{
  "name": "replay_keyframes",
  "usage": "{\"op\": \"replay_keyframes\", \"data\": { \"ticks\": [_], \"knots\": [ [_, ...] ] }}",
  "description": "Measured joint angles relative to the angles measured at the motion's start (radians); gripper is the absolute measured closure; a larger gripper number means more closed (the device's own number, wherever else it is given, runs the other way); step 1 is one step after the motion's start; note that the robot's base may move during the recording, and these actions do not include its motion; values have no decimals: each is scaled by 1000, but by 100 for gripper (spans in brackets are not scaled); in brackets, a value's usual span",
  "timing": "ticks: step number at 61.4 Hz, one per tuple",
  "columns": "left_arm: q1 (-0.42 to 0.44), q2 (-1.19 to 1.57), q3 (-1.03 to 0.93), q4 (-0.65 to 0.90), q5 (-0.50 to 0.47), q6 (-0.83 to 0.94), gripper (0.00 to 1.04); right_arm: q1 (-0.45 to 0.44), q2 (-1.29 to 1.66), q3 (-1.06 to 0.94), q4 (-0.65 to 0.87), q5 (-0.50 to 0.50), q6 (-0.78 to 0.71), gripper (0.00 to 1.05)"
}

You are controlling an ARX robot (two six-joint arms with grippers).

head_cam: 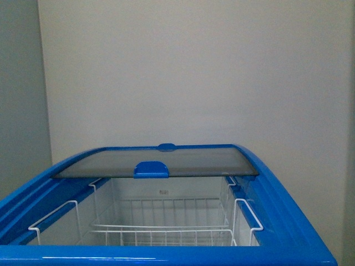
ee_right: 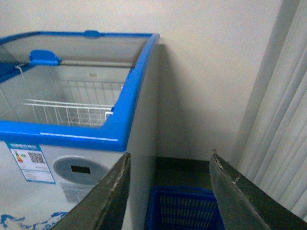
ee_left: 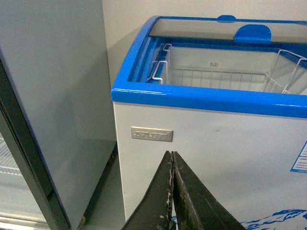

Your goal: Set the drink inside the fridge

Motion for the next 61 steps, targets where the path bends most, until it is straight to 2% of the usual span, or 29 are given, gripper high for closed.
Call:
{"op": "replay_keyframes", "data": {
  "ticks": [16, 61],
  "knots": [
    [0, 0, 0, 0, 0, 0, 102, 4, -83, -134, 52, 5, 3, 102],
    [0, 0, 0, 0, 0, 0, 102, 4, -179, -267, 88, 5, 5, 102]
  ]
}}
